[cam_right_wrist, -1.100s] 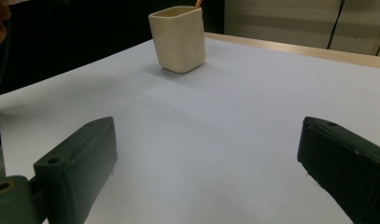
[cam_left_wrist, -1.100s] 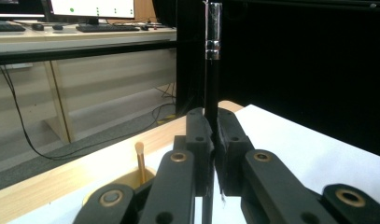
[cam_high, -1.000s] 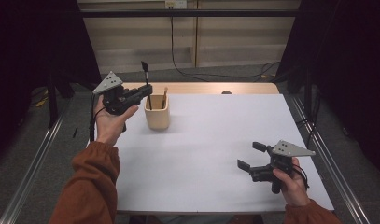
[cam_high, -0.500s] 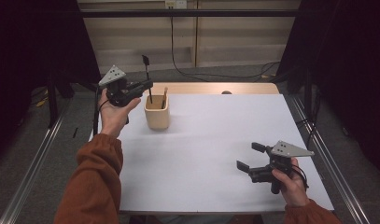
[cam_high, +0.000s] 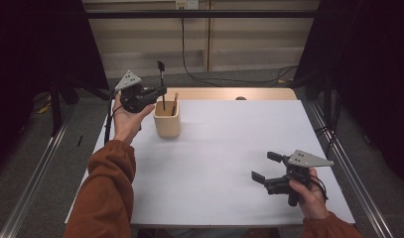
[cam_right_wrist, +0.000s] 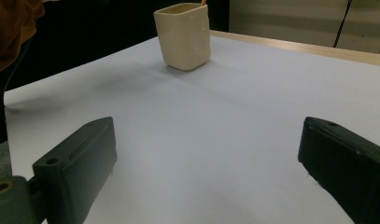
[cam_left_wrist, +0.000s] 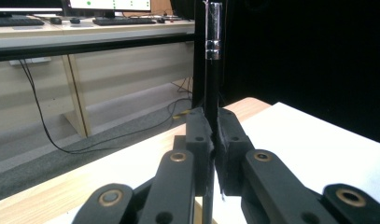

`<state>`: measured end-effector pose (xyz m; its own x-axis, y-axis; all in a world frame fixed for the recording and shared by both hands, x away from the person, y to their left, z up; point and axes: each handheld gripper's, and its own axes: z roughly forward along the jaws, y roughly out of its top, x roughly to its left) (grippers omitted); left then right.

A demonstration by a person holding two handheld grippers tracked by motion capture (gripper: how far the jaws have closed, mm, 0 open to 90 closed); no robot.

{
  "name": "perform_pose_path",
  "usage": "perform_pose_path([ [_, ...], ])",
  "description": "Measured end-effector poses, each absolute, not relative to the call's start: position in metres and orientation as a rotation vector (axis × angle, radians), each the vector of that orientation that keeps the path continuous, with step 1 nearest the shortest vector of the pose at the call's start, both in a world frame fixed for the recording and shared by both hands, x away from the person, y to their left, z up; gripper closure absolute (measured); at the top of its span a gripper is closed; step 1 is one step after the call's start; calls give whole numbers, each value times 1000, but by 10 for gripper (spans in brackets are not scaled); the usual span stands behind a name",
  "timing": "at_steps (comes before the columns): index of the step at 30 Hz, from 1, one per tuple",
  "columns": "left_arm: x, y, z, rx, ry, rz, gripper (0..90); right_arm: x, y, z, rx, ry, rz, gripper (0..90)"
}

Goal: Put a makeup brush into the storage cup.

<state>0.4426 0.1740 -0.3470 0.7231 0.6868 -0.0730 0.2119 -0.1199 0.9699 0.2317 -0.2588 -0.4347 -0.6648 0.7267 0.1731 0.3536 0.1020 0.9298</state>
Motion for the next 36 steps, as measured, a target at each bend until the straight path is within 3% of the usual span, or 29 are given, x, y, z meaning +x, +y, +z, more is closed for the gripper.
perform_pose_path([
  [36, 447, 173, -384, 1702, 752, 458, 852, 230, -258, -435, 1046, 2067, 1581, 42],
])
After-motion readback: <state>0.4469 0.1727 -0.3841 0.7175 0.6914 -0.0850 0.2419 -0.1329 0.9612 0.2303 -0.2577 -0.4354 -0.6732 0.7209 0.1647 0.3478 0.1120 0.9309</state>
